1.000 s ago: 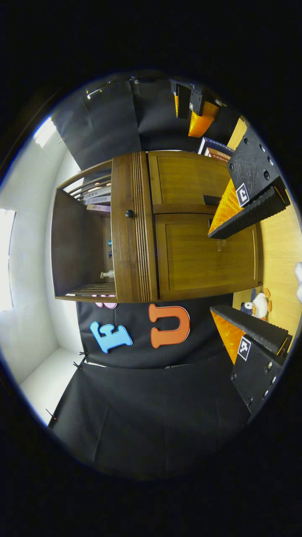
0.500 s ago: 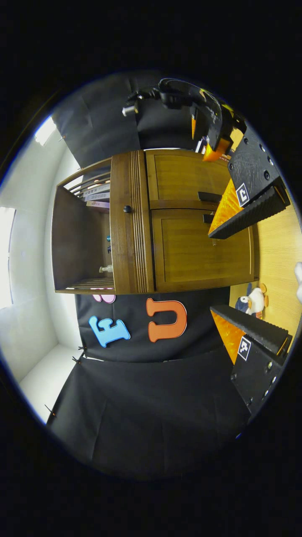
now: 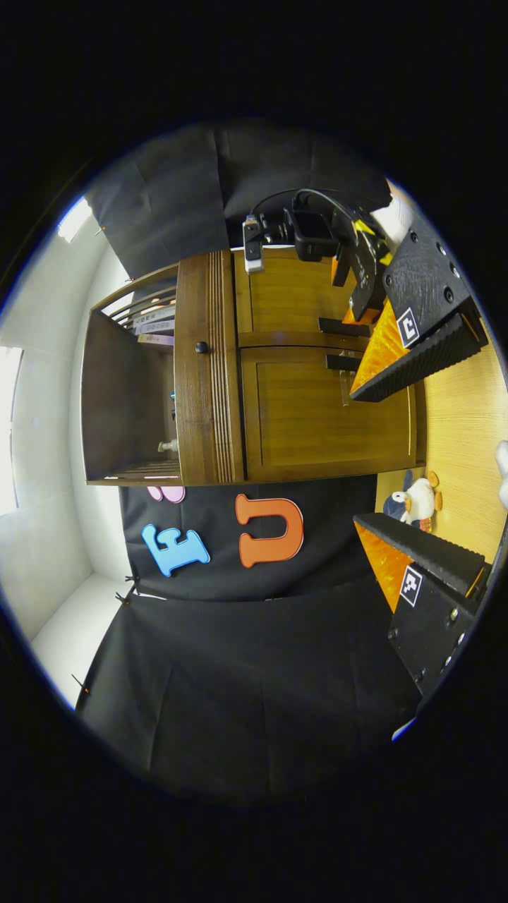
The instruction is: Open the right door of the double-door shoe cabinet with the right hand, and open the left door with the left hand.
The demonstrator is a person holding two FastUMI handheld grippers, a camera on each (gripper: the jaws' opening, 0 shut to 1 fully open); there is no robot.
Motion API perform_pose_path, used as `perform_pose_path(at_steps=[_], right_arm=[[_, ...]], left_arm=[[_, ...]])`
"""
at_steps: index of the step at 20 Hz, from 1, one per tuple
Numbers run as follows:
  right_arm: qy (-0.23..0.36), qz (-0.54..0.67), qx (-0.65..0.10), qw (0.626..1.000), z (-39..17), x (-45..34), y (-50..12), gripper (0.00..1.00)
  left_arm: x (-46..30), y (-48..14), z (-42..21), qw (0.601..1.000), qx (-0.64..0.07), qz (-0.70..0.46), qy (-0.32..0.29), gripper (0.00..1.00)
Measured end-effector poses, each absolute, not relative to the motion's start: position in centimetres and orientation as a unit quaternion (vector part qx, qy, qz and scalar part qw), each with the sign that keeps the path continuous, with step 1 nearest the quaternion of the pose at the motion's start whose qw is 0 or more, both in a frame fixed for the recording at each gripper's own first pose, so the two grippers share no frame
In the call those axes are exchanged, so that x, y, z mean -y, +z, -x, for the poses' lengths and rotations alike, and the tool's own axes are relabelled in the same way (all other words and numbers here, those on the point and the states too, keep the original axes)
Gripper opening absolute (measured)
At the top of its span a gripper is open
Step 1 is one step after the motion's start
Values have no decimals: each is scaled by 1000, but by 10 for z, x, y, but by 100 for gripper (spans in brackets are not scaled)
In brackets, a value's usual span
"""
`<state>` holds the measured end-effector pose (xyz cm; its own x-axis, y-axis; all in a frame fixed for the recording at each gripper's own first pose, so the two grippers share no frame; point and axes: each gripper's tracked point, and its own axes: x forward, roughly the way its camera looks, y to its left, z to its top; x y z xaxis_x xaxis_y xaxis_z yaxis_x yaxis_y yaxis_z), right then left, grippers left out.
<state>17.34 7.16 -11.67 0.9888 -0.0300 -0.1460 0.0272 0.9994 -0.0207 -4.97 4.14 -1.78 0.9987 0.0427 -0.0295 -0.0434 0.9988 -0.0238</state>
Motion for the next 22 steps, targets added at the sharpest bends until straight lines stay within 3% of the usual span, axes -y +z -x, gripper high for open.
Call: perform_pose_path(at_steps=[5, 11, 15, 20, 22], right_arm=[[-23, 12, -84, 996, -218, -80, -133, 99], [-26, 12, -95, 995, -250, -81, -140, 88], [-8, 11, -94, 995, -254, -92, -138, 70], [-14, 6, -95, 995, -256, -88, -141, 39], [-14, 13, -101, 995, -255, -86, -140, 36]], left_arm=[[-54, -20, 53, 999, -15, 19, 35, 96], [-61, -27, 52, 999, -24, 25, 42, 96], [-68, -27, 50, 998, -27, 27, 46, 96], [-76, -29, 51, 998, -29, 30, 51, 96], [-77, -30, 51, 998, -31, 32, 50, 96]])
